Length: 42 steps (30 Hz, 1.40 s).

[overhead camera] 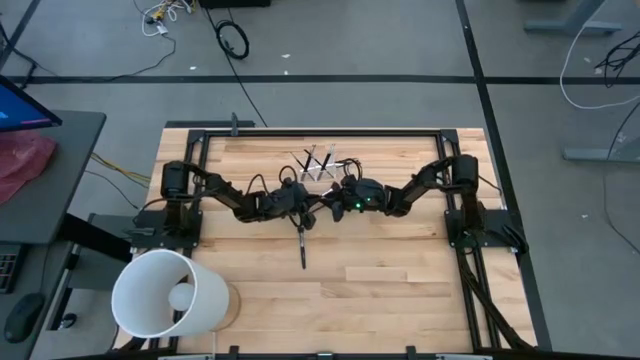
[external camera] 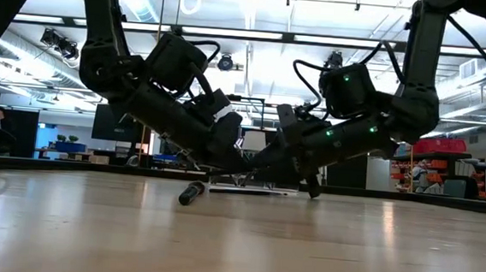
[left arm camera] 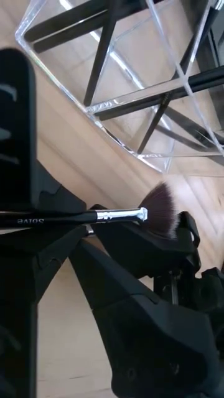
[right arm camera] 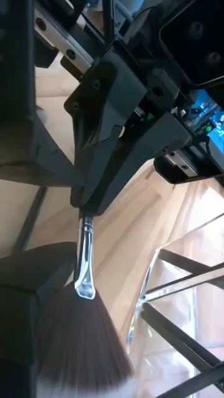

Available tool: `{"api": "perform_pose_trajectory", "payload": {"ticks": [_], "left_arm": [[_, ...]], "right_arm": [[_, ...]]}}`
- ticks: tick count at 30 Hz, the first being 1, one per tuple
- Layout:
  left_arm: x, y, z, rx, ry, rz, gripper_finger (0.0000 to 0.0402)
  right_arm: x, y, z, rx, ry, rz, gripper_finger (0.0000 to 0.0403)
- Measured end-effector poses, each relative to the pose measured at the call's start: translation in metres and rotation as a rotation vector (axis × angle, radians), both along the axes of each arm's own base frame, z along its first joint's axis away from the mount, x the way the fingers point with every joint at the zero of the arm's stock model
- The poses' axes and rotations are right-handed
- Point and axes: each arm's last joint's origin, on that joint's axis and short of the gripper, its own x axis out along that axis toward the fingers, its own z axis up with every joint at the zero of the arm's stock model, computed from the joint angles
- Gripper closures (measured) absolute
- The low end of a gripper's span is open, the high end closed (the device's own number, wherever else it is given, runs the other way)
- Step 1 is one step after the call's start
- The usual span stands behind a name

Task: Put items in baskets/containers
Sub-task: Put the black highlighter brush into the transparent organizer

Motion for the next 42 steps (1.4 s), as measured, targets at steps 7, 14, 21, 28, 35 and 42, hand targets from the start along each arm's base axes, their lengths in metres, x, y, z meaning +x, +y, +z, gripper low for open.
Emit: {"api": "perform_pose_trajectory", "payload": {"ticks": [7,14,21,28,35,42], "left_arm": [[0.0,-0.002,0.0,0.002,0.002,0.0,0.0377],[0.001,-0.009,0.0,0.011,0.003,-0.001,0.0376],[0.001,-0.01,0.0,0.004,0.001,-0.007,0.038],[0.002,-0.013,0.0,-0.016,0.0,-0.055,0.038],[0.001,-0.012,0.0,-0.002,0.001,-0.027,0.0381],[0.001,-0.012,0.0,-0.002,0.003,-0.022,0.0383]], "right_arm": [[-0.001,-0.006,0.0,-0.005,-0.001,-0.009,0.03],[-0.002,-0.009,0.002,0.003,-0.022,-0.012,0.0354],[-0.001,-0.009,0.002,0.018,-0.032,0.016,0.0334],[0.0,-0.015,0.009,-0.007,-0.087,-0.041,0.0283],[0.002,-0.016,0.008,0.031,-0.076,0.032,0.0299],[0.002,-0.013,0.004,0.032,-0.026,0.06,0.0321]]}}
